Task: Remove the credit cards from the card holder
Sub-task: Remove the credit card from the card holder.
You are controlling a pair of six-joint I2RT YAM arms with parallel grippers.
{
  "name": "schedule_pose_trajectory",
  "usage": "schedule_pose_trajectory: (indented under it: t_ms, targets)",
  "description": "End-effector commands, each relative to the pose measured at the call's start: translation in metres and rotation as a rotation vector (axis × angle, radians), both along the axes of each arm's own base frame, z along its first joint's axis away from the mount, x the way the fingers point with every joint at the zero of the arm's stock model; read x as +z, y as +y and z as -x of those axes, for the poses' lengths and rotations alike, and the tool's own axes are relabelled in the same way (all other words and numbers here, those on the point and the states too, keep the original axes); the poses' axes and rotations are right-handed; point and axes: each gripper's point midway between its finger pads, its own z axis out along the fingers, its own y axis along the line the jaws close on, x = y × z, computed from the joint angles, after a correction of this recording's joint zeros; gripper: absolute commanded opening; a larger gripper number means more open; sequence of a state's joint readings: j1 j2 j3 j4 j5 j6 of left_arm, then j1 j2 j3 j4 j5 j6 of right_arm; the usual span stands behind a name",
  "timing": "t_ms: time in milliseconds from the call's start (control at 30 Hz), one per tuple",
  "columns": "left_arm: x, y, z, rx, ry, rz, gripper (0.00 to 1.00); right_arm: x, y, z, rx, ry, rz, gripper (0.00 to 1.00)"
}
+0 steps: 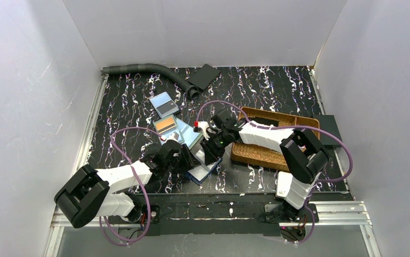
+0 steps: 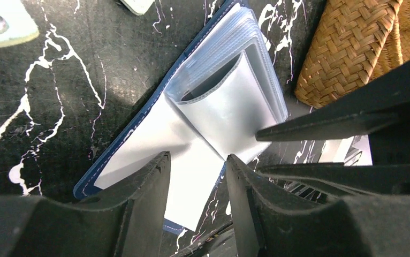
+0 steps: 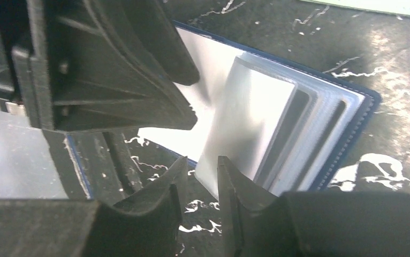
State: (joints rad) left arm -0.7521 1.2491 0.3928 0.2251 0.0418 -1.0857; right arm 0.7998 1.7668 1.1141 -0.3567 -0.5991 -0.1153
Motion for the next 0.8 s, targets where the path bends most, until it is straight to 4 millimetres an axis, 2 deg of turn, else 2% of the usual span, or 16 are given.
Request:
schedule_pose_trajectory:
  t_ms: [0, 167, 367, 600, 767]
  targets:
    - [0.005, -0.001, -0.002, 0.001, -0.043, 0.028, 0.42, 0.008, -0.002, -0.019, 0.007, -0.105, 0.029, 0.39]
    - [0.007, -0.003, 0.0, -0.014, -0.066, 0.057, 0.47, 0.001, -0.003, -0.012, 0.033, -0.07, 0.037, 0.41]
    - [0.006, -0.002, 0.0, 0.008, -0.075, 0.089, 0.48, 0.018, 0.001, -0.007, 0.079, -0.077, -0.02, 0.43]
    - [0.005, -0.007, -0.001, 0.014, -0.054, 0.109, 0.49, 0.028, -0.003, -0.015, 0.074, -0.153, -0.021, 0.43]
    - [0.002, -0.01, -0.001, 0.028, -0.028, 0.125, 0.49, 0.023, -0.005, -0.021, 0.058, -0.164, 0.016, 0.44]
